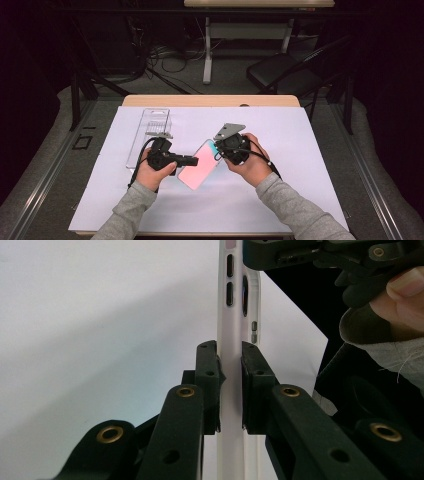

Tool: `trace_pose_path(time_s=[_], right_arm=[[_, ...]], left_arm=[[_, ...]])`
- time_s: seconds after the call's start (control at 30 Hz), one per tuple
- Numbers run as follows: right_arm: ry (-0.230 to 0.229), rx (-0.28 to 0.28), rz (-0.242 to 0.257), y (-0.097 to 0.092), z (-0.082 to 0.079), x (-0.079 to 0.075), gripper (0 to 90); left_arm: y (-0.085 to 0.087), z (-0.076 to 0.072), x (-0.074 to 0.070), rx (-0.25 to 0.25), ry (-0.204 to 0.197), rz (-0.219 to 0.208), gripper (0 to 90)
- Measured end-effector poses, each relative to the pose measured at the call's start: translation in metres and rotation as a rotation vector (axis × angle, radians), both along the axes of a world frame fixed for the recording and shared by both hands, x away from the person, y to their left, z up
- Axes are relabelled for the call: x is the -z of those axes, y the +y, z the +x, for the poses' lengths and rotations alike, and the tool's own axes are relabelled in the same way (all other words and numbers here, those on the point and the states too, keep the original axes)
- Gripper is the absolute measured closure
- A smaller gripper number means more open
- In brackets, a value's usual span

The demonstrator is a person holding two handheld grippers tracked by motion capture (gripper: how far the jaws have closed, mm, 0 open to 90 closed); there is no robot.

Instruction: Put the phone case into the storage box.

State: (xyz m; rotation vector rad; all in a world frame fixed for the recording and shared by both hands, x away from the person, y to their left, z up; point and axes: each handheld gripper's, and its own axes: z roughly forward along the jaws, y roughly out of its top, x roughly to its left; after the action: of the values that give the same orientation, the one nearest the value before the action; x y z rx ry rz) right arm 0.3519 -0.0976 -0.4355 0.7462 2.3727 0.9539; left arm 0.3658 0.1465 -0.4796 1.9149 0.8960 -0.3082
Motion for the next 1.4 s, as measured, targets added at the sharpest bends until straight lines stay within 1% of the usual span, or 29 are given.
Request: trace_pose_path(time_s=[0.17,0.3,0.4,0.5,0.63,0.8,0.83,0.93,1.0,1.07,1.33,1.4], right_arm=[[0.004,0.0,0.015,0.0,0.001,0.0,85.1],[0.001,-0.001,0.035,-0.001,0.0,-0.002,79.9],[-0.005,0.002,0.048,-0.002,0.0,-0.003,76.2],[-0.01,0.007,0.063,-0.003,0.0,-0.004,70.5],[-0.024,0.008,0.087,-0.005,-0.001,-0.006,62.0],[-0.068,0.012,0.122,-0.008,-0.002,-0.006,52.1],[-0.074,0.012,0.124,-0.009,-0.003,-0.006,51.5],[-0.093,0.017,0.138,-0.011,-0.004,-0.006,49.6],[-0.102,0.021,0.151,-0.014,-0.006,-0.006,49.4],[-0.11,0.022,0.163,-0.015,-0.007,-0.007,49.4],[-0.121,0.05,0.198,-0.023,-0.011,-0.006,47.0],[-0.115,0.058,0.212,-0.025,-0.012,-0.005,46.7]], left_arm=[[0.001,0.0,0.0,-0.004,-0.005,0.005,81.3],[0.003,0.001,0.0,-0.02,0.002,-0.005,81.3],[0.005,0.001,0.0,-0.025,-0.008,-0.002,81.3],[0.006,0.001,0.0,-0.032,-0.015,-0.002,81.3],[0.009,0.001,-0.001,-0.053,-0.028,-0.005,81.3],[0.013,0.001,-0.003,-0.078,-0.055,-0.015,81.4],[0.014,0.001,-0.004,-0.084,-0.062,-0.023,81.3],[0.016,0.0,-0.006,-0.096,-0.085,-0.026,81.3],[0.016,-0.001,-0.006,-0.11,-0.091,-0.03,81.3],[0.017,0.0,-0.007,-0.112,-0.111,-0.02,81.3],[0.018,-0.003,-0.008,-0.117,-0.165,-0.032,81.3],[0.018,-0.003,-0.009,-0.118,-0.169,-0.035,81.3]])
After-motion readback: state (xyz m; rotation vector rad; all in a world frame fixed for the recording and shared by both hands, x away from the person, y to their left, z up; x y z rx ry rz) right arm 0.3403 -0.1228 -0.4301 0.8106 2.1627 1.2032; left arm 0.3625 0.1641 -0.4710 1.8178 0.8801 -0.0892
